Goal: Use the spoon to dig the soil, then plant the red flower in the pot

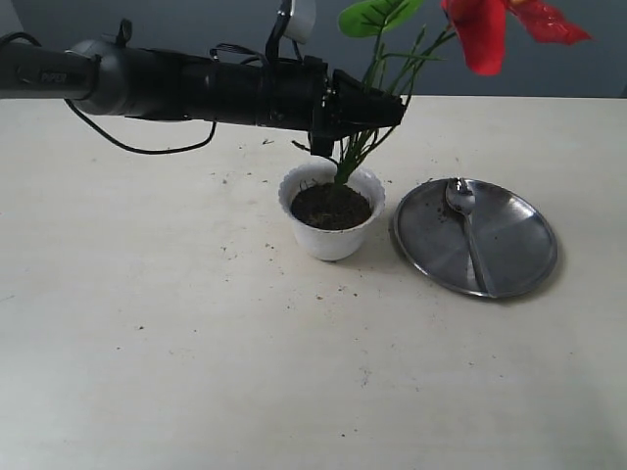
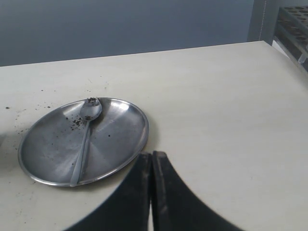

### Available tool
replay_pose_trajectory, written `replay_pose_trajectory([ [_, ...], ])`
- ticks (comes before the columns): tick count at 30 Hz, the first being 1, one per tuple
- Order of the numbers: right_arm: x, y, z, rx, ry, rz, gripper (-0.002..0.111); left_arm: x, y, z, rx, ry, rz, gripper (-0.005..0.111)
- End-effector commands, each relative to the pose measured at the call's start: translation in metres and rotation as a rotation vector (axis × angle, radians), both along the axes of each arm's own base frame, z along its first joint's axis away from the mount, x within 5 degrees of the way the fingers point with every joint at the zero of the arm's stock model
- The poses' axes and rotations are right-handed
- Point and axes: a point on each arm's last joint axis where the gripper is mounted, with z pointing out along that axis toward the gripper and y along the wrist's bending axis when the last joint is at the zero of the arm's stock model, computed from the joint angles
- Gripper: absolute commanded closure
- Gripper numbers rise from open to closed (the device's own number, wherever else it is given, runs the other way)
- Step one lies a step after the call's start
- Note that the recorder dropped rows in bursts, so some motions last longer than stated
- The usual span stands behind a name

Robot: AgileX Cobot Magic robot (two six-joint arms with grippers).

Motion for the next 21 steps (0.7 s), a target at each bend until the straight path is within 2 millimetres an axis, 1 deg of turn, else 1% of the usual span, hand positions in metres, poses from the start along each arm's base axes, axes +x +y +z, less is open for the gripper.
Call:
replay_pose_trajectory([
  [1, 0.000, 0.000, 0.000, -0.002, -0.012, 0.005, 0.108, 0.002, 0.008, -0.002, -0.019, 0.018, 0.018, 0.106],
  [4, 0.000, 0.000, 0.000, -0.003, -0.010, 0.005, 0.108, 0.003, 0.007, -0.009, -0.016, 0.032, 0.016, 0.106],
  [6, 0.000, 0.000, 0.000, -0.003, -0.010, 0.005, 0.108, 0.001, 0.002, -0.014, -0.013, 0.043, 0.005, 0.106],
  [9, 0.000, 0.000, 0.000, -0.003, -0.010, 0.005, 0.108, -0.002, -0.003, -0.016, -0.011, 0.047, -0.007, 0.106],
  [15, 0.000, 0.000, 0.000, -0.003, -0.010, 0.005, 0.108, -0.003, -0.001, -0.020, -0.006, 0.056, -0.004, 0.106],
  [19, 0.000, 0.000, 0.000, -0.003, -0.010, 0.005, 0.108, -0.007, 0.003, -0.030, 0.007, 0.063, 0.001, 0.106],
  [21, 0.000, 0.000, 0.000, -0.003, -0.010, 0.005, 0.108, -0.008, 0.009, -0.035, 0.013, 0.069, 0.011, 0.106],
])
